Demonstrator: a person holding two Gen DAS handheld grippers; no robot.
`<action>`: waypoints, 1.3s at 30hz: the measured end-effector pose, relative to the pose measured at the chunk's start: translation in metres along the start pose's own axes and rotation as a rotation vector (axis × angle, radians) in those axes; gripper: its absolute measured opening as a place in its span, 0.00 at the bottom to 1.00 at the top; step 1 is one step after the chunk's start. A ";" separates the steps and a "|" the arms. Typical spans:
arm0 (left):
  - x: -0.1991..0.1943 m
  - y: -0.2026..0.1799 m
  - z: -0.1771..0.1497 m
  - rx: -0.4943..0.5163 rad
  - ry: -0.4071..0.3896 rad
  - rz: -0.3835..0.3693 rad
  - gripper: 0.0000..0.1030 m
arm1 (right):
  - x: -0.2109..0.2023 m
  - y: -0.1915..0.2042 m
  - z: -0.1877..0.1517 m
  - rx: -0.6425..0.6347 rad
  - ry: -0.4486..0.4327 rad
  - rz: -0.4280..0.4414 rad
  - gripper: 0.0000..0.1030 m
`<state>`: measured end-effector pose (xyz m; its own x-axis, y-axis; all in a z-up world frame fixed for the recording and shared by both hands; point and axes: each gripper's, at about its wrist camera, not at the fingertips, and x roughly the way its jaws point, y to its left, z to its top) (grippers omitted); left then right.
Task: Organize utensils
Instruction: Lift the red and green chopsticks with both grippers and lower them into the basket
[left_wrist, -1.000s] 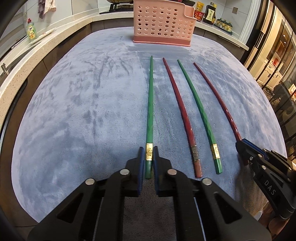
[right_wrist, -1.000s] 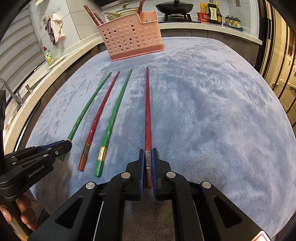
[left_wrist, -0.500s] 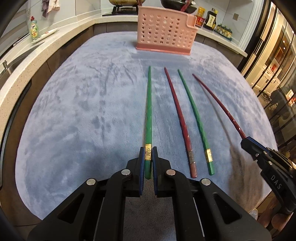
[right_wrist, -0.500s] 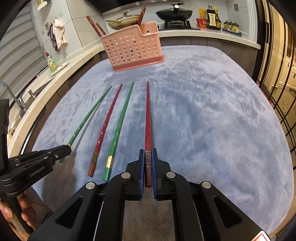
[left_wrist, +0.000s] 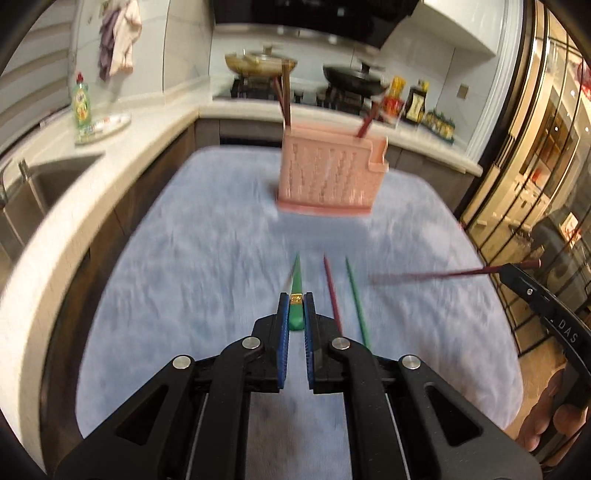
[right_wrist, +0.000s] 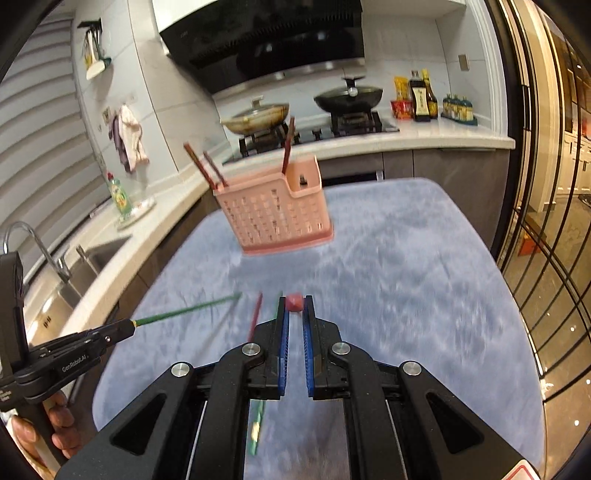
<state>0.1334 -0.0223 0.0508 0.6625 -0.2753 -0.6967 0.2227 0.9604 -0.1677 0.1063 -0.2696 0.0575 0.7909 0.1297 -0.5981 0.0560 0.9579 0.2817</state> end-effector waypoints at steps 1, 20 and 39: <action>-0.001 0.000 0.011 -0.004 -0.016 -0.001 0.07 | 0.001 0.000 0.009 0.002 -0.015 0.005 0.06; -0.025 -0.009 0.181 -0.015 -0.306 -0.027 0.07 | 0.019 0.021 0.157 0.011 -0.254 0.097 0.06; 0.030 -0.015 0.275 -0.035 -0.408 -0.007 0.07 | 0.112 0.045 0.260 0.041 -0.324 0.143 0.06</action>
<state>0.3466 -0.0571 0.2249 0.8920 -0.2703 -0.3622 0.2089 0.9573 -0.1998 0.3559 -0.2782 0.1978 0.9443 0.1671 -0.2834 -0.0498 0.9240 0.3791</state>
